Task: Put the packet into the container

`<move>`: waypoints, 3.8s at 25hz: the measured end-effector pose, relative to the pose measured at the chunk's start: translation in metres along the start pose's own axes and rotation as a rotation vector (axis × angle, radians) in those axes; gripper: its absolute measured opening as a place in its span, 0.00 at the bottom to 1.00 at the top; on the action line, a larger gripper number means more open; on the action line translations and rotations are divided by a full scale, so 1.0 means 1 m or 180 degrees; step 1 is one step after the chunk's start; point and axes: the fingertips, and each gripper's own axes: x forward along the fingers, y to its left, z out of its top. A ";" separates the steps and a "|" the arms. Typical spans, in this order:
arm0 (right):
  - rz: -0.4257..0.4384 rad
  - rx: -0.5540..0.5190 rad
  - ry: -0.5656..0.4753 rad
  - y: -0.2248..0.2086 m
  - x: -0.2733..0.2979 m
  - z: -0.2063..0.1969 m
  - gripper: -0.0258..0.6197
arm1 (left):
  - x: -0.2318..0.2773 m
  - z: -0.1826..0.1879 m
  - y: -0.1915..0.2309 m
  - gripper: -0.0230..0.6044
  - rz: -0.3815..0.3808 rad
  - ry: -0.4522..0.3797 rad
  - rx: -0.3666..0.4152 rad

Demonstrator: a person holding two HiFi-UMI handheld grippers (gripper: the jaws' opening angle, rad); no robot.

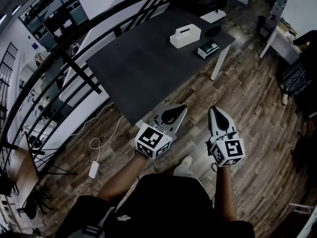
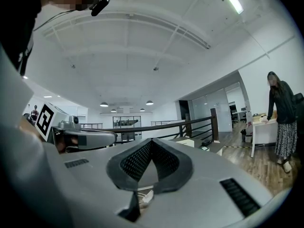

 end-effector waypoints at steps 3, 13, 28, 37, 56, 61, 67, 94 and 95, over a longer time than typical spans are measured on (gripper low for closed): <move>0.0078 -0.0020 -0.0021 -0.022 0.014 0.009 0.04 | 0.025 0.005 0.010 0.04 0.0081 0.0012 -0.0009; 0.0183 0.0035 -0.0085 -0.091 0.036 0.018 0.04 | 0.100 0.009 0.010 0.04 0.0161 0.0034 0.0055; 0.0322 0.0097 -0.0034 -0.127 0.075 0.017 0.04 | 0.140 0.004 0.038 0.04 0.0321 0.0100 0.0031; 0.0266 0.0090 -0.0002 -0.157 0.124 0.012 0.04 | 0.181 0.000 0.079 0.04 0.0257 0.0093 0.0029; 0.0244 0.0002 0.0146 -0.195 0.308 0.031 0.04 | 0.269 0.006 0.243 0.04 0.0204 0.0134 -0.0055; 0.0237 -0.0074 0.0180 -0.201 0.353 0.030 0.04 | 0.280 0.010 0.289 0.04 0.0252 0.0090 -0.0132; 0.0239 -0.0102 0.0294 -0.204 0.387 0.021 0.04 | 0.293 0.009 0.324 0.04 0.0238 0.0030 -0.0222; 0.1513 -0.0344 0.0681 -0.274 0.535 0.025 0.04 | 0.371 0.023 0.430 0.04 0.1194 -0.0039 -0.0300; 0.1599 -0.0388 0.0726 -0.275 0.538 0.023 0.04 | 0.372 0.022 0.432 0.04 0.1243 -0.0029 -0.0307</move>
